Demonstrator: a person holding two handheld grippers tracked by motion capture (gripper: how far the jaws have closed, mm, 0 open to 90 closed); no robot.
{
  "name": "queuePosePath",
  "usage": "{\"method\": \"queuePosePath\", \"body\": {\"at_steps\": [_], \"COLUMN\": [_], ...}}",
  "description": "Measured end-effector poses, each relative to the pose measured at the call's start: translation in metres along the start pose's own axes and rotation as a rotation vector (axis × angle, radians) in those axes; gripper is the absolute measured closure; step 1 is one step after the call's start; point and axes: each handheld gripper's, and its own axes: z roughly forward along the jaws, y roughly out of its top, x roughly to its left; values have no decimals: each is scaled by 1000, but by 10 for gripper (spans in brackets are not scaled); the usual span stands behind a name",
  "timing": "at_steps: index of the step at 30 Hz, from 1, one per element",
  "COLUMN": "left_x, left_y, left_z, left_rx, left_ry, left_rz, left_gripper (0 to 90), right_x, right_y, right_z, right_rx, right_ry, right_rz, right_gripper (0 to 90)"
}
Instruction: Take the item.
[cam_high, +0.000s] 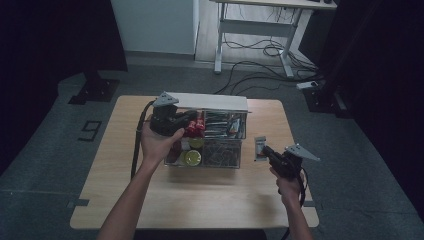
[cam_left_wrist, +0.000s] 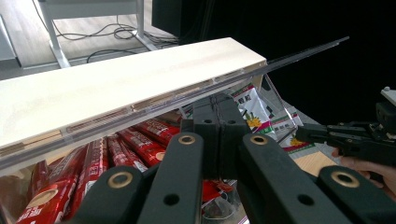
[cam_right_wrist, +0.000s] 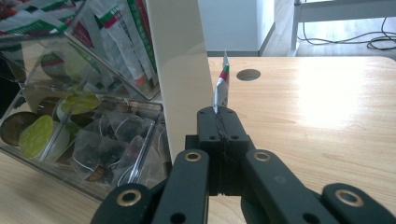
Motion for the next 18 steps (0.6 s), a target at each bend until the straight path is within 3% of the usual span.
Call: {"method": "queuePosePath", "body": {"at_steps": [18], "left_x": [0], "left_y": [-1], "left_z": [2], "left_rx": [2], "left_ry": [-4], "left_rz": [-1], "left_gripper": [890], "right_x": [-13], "right_y": [-17], "right_z": [13], "right_rx": [63], "right_ry": [-38], "right_rz": [19], "right_gripper": [892]}}
